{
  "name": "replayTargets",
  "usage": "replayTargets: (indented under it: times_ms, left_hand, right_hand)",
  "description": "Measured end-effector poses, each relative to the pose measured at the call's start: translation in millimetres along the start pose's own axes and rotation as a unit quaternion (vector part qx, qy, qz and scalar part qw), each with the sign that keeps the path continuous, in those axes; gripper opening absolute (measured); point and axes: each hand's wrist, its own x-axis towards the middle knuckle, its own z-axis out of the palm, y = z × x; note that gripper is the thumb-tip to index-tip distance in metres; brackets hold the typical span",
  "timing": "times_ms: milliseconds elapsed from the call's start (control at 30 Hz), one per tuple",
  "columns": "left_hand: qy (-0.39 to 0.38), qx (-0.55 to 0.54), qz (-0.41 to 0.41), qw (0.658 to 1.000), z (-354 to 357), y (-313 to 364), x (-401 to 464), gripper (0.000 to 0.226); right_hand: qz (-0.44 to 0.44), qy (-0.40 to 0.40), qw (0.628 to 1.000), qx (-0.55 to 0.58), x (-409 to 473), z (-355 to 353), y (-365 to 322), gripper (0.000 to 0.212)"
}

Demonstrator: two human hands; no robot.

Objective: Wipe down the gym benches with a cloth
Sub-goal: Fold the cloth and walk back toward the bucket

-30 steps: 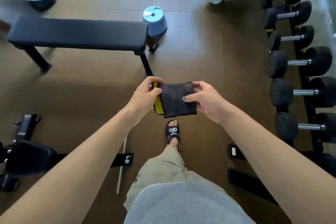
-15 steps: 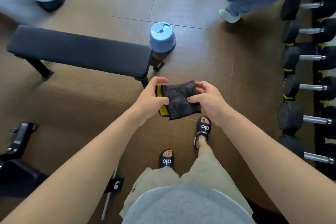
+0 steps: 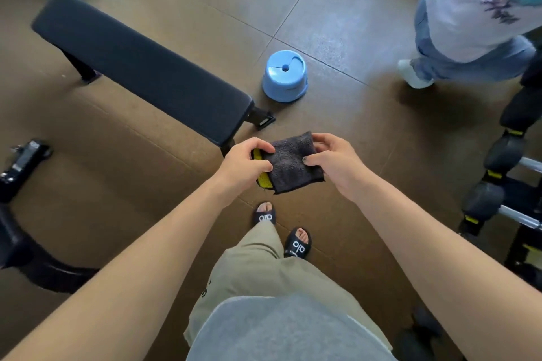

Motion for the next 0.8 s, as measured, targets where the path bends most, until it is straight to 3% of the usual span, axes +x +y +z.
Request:
replayTargets:
  times_ms: [500,800]
  left_hand:
    - [0.074,-0.024,-0.024,0.997,-27.4,117.3,226.3,0.041]
    - [0.112,-0.023,-0.033,0.993,-47.8,177.9,326.2,0.045]
  right_hand:
    - [-0.006,-0.022,0.992,-0.125,216.4,-72.6,-182.6,0.023]
    - [-0.027,-0.092,0.957,-0.275,328.3,-100.7,-267.8,0.019]
